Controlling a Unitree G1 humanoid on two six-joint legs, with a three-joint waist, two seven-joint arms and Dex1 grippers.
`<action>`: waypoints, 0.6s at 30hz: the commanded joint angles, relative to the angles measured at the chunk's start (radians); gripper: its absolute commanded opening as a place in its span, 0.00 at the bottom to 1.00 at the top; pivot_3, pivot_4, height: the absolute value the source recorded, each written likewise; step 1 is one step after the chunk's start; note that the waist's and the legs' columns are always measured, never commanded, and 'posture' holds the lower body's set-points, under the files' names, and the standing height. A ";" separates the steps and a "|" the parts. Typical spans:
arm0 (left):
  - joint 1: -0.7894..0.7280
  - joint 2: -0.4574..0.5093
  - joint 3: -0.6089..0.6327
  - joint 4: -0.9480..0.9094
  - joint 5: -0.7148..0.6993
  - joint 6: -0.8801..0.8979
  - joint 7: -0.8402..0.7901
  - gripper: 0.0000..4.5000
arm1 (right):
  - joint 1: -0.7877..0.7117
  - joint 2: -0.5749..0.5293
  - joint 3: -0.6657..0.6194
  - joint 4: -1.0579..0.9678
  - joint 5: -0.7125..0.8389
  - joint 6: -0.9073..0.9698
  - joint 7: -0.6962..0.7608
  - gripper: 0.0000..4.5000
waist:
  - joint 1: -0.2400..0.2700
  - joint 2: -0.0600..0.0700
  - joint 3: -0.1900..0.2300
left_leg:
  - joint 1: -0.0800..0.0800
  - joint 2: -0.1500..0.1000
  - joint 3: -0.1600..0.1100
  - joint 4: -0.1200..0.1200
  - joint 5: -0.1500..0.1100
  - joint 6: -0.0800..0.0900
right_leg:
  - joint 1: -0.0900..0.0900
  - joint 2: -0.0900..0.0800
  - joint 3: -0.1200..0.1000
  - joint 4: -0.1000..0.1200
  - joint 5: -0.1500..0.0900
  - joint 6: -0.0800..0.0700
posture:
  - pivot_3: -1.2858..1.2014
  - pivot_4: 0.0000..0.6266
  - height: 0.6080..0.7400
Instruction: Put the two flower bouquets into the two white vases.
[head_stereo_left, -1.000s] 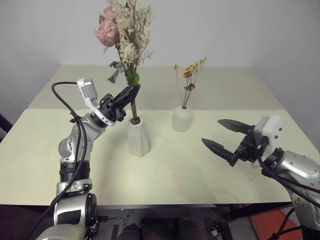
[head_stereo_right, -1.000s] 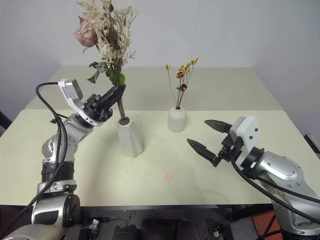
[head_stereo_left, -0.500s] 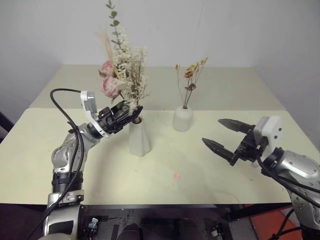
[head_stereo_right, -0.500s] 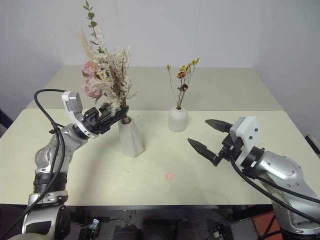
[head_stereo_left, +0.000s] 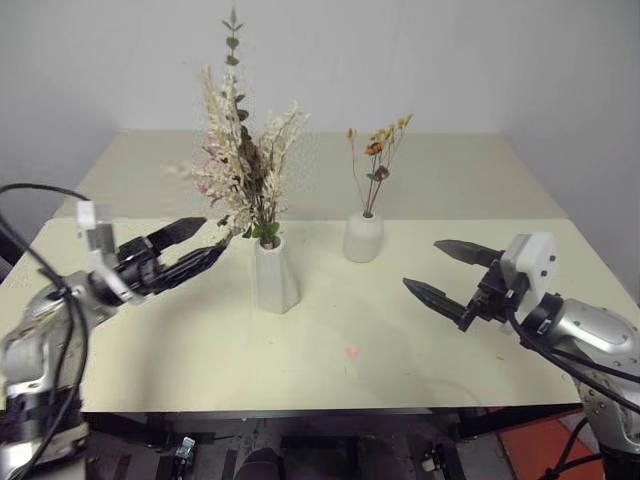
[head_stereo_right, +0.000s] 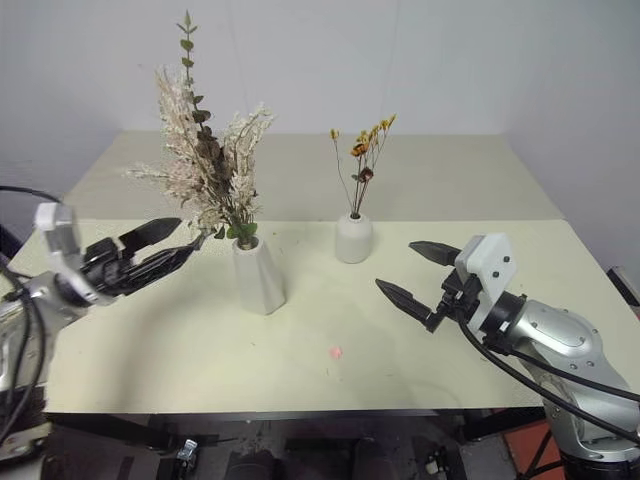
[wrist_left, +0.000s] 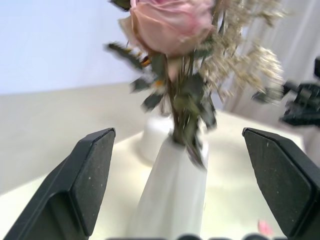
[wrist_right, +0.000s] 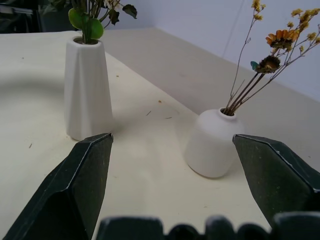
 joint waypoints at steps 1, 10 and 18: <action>0.056 0.084 0.102 -0.064 -0.027 0.013 -0.033 0.99 | 0.001 -0.027 -0.056 0.003 0.000 -0.022 0.011 1.00 | 0.003 0.000 0.000 | 0.000 0.000 0.000 0.000 0.000 0.000 | 0.000 0.000 0.000 0.000 0.000 0.000 | 0.52 0.24 1.00; 0.173 0.227 0.235 -0.072 -0.018 0.012 -0.091 0.99 | 0.017 -0.077 -0.111 0.092 0.015 -0.054 0.101 1.00 | 0.005 0.000 0.000 | 0.000 0.001 0.001 -0.001 0.000 0.000 | 0.000 0.000 -0.001 -0.001 -0.003 0.004 | 0.52 0.24 1.00; 0.168 0.244 0.253 -0.090 -0.037 0.033 -0.059 0.99 | 0.036 -0.110 -0.159 0.155 0.006 -0.086 0.165 1.00 | 0.005 0.000 0.000 | 0.000 0.001 0.002 -0.001 0.000 0.000 | 0.000 0.000 0.000 -0.001 -0.003 0.004 | 0.52 0.24 1.00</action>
